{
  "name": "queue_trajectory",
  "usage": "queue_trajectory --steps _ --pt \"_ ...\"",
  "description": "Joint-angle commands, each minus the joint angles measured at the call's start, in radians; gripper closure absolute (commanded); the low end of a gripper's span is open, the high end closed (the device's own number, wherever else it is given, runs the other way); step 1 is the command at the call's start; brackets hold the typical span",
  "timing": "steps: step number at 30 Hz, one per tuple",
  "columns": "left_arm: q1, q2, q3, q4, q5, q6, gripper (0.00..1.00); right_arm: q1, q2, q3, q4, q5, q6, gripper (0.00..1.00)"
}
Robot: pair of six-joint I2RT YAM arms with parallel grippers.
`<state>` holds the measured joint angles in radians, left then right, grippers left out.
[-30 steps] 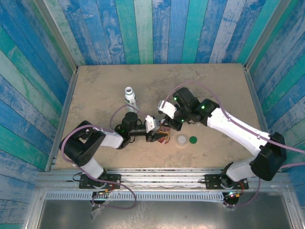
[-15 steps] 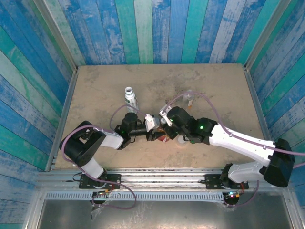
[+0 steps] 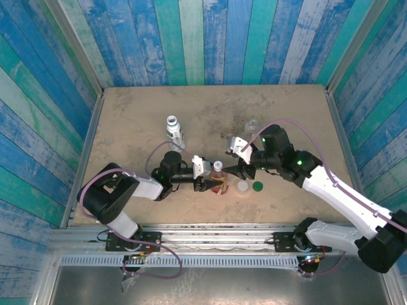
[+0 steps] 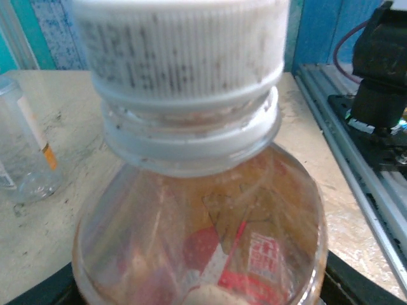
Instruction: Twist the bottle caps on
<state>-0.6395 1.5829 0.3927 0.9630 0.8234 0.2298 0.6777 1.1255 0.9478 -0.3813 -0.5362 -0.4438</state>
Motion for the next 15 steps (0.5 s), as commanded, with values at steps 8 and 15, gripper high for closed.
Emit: queue_trajectory --steps 8,15 --pt "-0.005 -0.064 -0.004 0.040 0.094 -0.020 0.38 -0.022 0.166 0.091 -0.056 -0.279 -0.146 0.50" --pt "-0.006 -0.066 0.000 0.030 0.093 -0.016 0.38 -0.030 0.207 0.108 -0.076 -0.298 -0.157 0.62"
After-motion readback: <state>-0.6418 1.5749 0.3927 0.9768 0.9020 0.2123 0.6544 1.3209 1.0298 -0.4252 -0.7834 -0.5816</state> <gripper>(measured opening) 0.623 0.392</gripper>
